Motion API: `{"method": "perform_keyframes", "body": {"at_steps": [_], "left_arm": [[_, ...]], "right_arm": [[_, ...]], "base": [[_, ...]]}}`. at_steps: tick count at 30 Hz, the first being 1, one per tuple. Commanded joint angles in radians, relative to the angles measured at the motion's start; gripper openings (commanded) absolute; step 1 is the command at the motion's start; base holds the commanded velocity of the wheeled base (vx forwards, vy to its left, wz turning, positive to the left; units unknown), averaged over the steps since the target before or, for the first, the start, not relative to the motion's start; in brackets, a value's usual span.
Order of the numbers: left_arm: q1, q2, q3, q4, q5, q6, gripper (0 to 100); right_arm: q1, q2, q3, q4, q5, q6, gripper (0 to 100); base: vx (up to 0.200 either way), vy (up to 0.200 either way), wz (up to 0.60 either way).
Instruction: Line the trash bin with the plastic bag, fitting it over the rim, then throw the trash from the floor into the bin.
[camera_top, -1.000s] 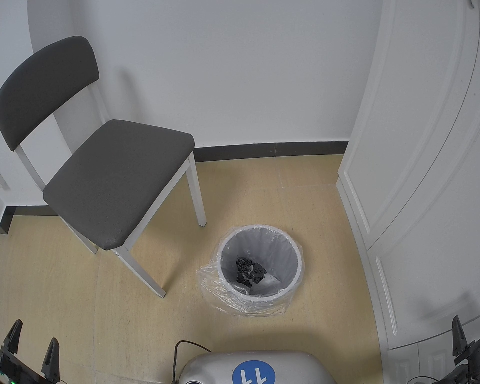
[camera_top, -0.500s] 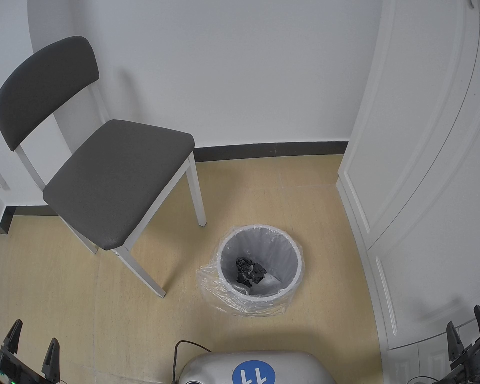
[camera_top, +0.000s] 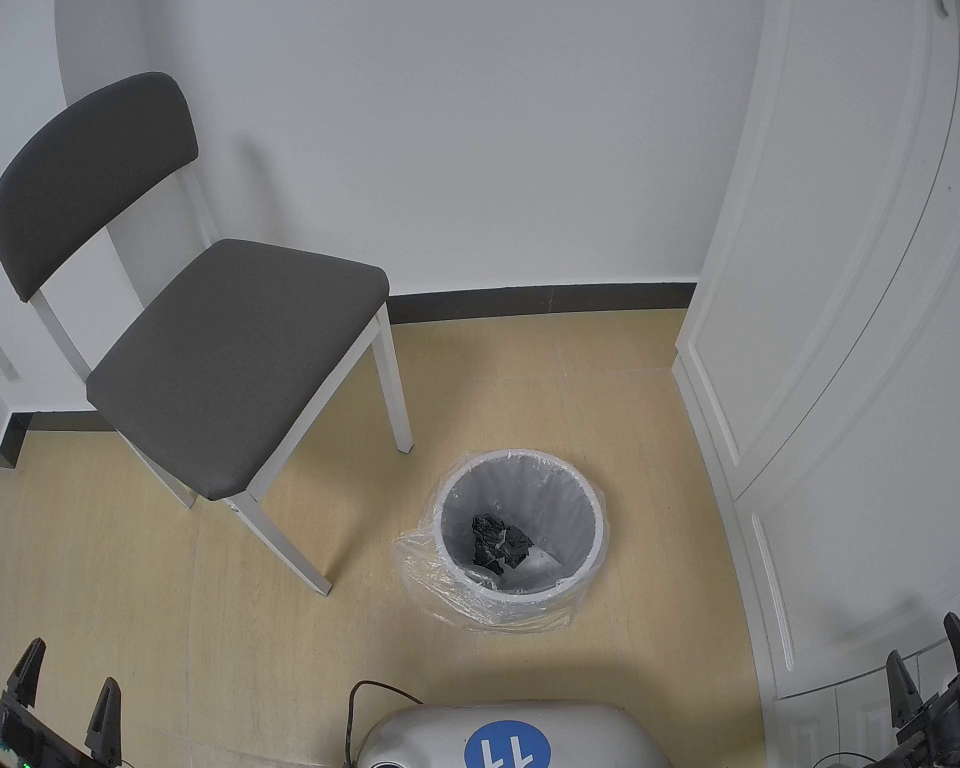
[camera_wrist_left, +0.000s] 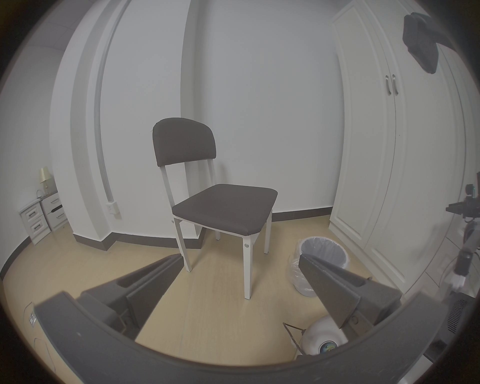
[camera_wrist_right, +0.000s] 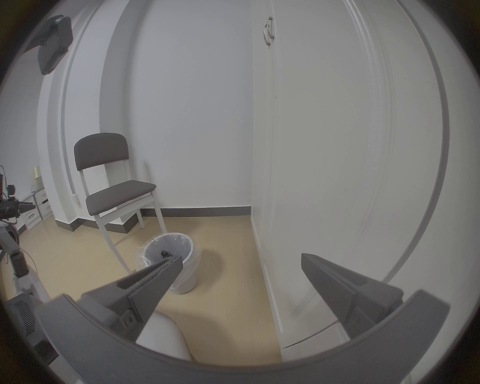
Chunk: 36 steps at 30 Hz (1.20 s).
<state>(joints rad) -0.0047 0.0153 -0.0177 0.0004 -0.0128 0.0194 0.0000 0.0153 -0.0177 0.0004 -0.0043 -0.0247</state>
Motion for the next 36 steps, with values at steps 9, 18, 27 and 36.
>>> {"method": "perform_keyframes", "body": {"at_steps": [9,18,27,36], "left_arm": [[0.0,-0.015,0.018,0.0,0.0,0.004,100],[0.0,-0.015,0.018,0.0,0.01,-0.012,100],[0.0,-0.015,0.018,0.0,0.007,-0.007,100],[0.0,-0.015,0.018,0.0,0.005,-0.006,100]], "right_arm": [[0.0,-0.014,0.016,0.001,-0.002,0.014,100],[0.002,-0.014,0.018,0.0,-0.006,0.023,100],[0.002,-0.014,0.018,0.0,-0.002,0.023,100],[0.002,-0.014,0.018,0.0,-0.002,0.023,100]], "base": [[0.0,0.0,0.0],[0.0,0.0,0.0],[0.0,0.0,0.0],[0.0,0.0,0.0]]}}
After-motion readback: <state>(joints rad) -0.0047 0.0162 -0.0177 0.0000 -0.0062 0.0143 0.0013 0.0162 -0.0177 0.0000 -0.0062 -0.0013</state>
